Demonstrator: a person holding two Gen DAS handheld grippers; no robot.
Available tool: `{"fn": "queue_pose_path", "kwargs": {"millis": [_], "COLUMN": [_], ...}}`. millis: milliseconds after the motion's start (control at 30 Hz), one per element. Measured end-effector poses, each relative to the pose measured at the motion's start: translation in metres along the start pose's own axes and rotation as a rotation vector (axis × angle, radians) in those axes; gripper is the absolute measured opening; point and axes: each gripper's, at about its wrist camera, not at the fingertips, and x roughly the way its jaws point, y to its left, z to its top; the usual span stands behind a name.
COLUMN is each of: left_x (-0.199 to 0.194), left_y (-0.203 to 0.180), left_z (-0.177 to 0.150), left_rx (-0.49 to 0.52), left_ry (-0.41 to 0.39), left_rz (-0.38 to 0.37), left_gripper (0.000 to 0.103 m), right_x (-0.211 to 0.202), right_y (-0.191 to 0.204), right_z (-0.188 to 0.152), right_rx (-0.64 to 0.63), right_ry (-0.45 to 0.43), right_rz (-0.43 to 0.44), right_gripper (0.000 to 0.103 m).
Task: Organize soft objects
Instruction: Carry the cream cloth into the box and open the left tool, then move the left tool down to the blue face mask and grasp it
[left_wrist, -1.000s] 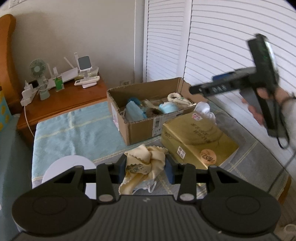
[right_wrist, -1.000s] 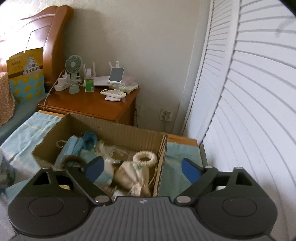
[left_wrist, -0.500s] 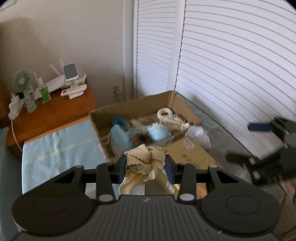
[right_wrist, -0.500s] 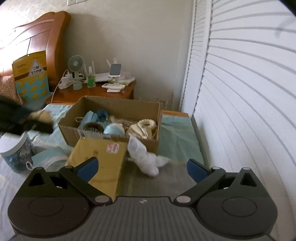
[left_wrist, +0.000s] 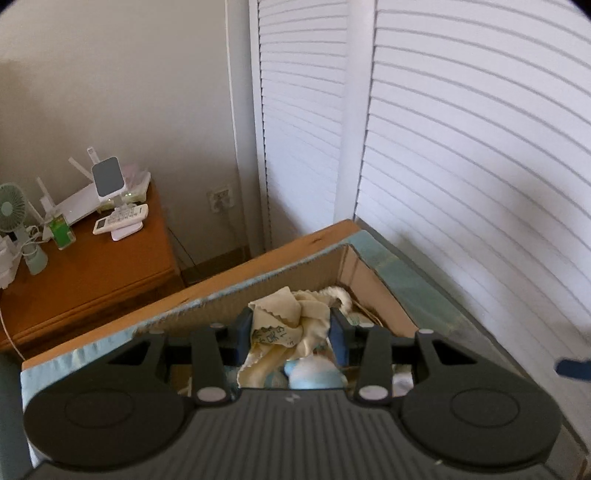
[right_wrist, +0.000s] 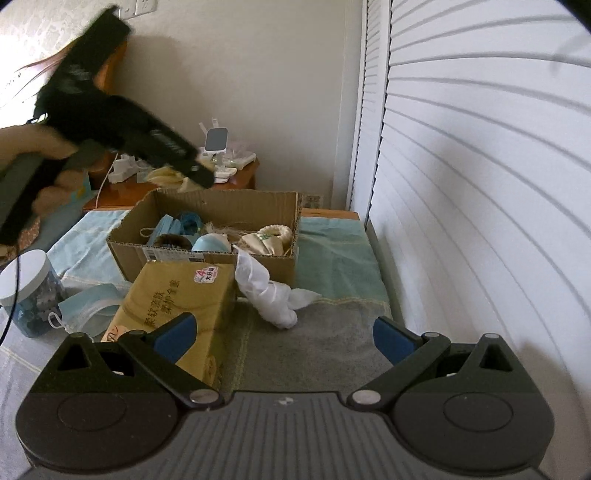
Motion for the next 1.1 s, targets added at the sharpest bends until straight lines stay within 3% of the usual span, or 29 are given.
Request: {"fn": "queue_pose_path", "kwargs": {"millis": [100,167,233,600,1100], "left_x": [0.015,0.02,0.02,-0.018,-0.077], "left_y": [0.0,-0.002,-0.002,0.005,0.002], "left_z": [0.006,0.007,0.006,-0.006,-0.079], "left_rx": [-0.004,-0.006,-0.01,-0.025,-0.028], "left_ry": [0.003,0.005,-0.027,-0.067,-0.062], "left_rz": [0.01,0.027,0.054,0.094,0.047], "left_gripper": [0.048,0.084,0.091,0.099,0.1], "right_x": [-0.001,-0.002,-0.003,-0.007,-0.019], "right_y": [-0.001,-0.002,-0.002,-0.002,0.002], "right_z": [-0.001,-0.001,-0.001,0.0,-0.004], "right_rx": [-0.001,0.003,0.005,0.021,0.042], "right_ry": [0.003,0.001,0.0,-0.004,-0.005], "right_rz": [-0.004,0.004,0.014,0.008,-0.014], "right_gripper": [0.103,0.103,0.103,0.103,0.103]}}
